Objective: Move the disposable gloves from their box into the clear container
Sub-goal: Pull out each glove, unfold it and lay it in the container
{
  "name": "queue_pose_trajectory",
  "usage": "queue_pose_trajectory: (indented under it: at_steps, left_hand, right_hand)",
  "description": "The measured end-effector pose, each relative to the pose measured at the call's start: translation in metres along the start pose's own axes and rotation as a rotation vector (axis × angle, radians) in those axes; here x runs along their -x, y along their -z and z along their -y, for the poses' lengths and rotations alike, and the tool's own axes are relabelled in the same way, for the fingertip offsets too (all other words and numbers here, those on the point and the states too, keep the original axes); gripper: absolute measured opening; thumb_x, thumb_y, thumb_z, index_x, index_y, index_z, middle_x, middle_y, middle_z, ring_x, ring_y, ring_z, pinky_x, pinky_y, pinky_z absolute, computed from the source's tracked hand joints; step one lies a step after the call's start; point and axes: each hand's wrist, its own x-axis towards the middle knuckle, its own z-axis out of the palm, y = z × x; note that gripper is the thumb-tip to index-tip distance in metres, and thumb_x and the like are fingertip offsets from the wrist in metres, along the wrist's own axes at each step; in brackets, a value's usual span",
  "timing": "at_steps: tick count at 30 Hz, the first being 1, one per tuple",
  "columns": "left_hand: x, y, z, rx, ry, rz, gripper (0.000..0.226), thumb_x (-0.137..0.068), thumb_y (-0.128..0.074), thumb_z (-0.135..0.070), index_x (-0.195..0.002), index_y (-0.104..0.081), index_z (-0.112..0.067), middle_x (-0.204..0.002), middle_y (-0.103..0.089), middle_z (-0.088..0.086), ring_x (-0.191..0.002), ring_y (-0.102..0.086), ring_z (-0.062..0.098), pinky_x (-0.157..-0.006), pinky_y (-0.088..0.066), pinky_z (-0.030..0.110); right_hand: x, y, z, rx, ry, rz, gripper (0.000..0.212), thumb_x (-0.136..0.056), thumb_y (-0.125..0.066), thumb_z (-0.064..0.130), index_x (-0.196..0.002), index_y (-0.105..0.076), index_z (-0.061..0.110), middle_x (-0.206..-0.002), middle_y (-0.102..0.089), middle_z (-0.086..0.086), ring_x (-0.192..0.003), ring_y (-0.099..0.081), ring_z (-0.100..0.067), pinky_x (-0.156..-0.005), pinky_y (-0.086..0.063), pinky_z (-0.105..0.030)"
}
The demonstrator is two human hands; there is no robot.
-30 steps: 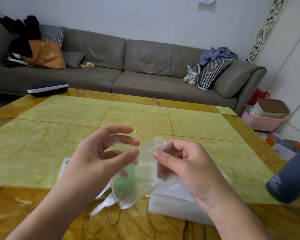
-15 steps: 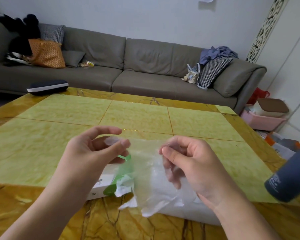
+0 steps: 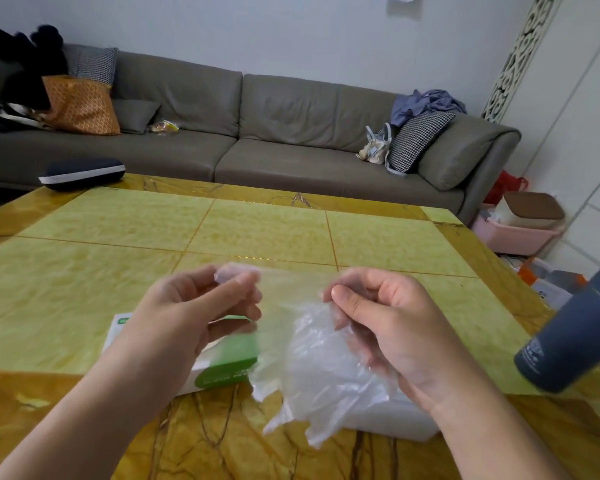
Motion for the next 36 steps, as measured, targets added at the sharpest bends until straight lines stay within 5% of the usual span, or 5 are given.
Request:
queue_pose_trajectory:
  at_steps: [5, 9, 17, 27, 36]
  left_hand:
    - [0.001, -0.006, -0.003, -0.482, 0.036, 0.212, 0.028, -0.084, -0.079, -0.041, -0.099, -0.08, -0.017, -0.09, -0.079, 0.006, -0.084, -0.074, 0.02, -0.085, -0.056, 0.035]
    - [-0.007, -0.01, -0.002, -0.225, 0.033, 0.006, 0.032, -0.075, -0.089, -0.035, -0.087, -0.079, -0.007, -0.077, -0.068, 0.015, -0.072, -0.062, 0.028, -0.072, -0.058, 0.033]
    - [0.026, -0.104, -0.004, -0.918, -0.575, 0.103, 0.011, -0.095, -0.06, -0.038, -0.104, -0.065, -0.04, -0.103, -0.064, -0.025, -0.1, -0.06, 0.0, -0.08, -0.049, 0.016]
    - [-0.019, -0.12, 0.048, -1.514, -0.138, 0.416, 0.072, -0.096, -0.047, -0.069, -0.155, -0.011, -0.049, -0.141, -0.046, -0.009, -0.125, -0.054, 0.014, -0.097, -0.051, 0.034]
    - [-0.017, -0.115, 0.047, -1.607, -0.329, 0.351, 0.075, -0.094, -0.055, -0.065, -0.155, -0.012, -0.056, -0.125, -0.05, -0.016, -0.108, -0.059, 0.008, -0.082, -0.055, 0.028]
  right_hand:
    - [0.002, 0.029, 0.003, -0.113, -0.026, -0.202, 0.018, -0.101, -0.064, 0.009, -0.091, -0.079, 0.012, -0.071, -0.062, -0.007, -0.044, -0.046, -0.012, -0.039, -0.029, -0.023]
    - [0.004, 0.058, -0.002, -0.066, -0.122, -0.422, 0.014, -0.102, -0.067, 0.015, -0.095, -0.079, 0.011, -0.066, -0.064, -0.002, -0.048, -0.054, -0.008, -0.033, -0.032, -0.018]
    - [0.003, 0.081, -0.033, 0.506, -0.18, -0.45, 0.029, -0.097, -0.056, 0.016, -0.075, -0.065, 0.0, -0.052, -0.063, -0.013, -0.041, -0.053, -0.018, -0.043, -0.042, -0.028]
    - [0.003, 0.085, -0.046, 0.99, -0.128, -0.467, 0.014, -0.098, -0.067, 0.033, -0.096, -0.066, 0.018, -0.075, -0.067, 0.002, -0.053, -0.059, -0.016, -0.044, -0.043, -0.03]
    - [0.005, 0.08, -0.049, 1.147, -0.185, -0.462, 0.022, -0.1, -0.066, 0.039, -0.095, -0.055, 0.021, -0.083, -0.06, 0.003, -0.071, -0.062, -0.021, -0.056, -0.049, -0.034]
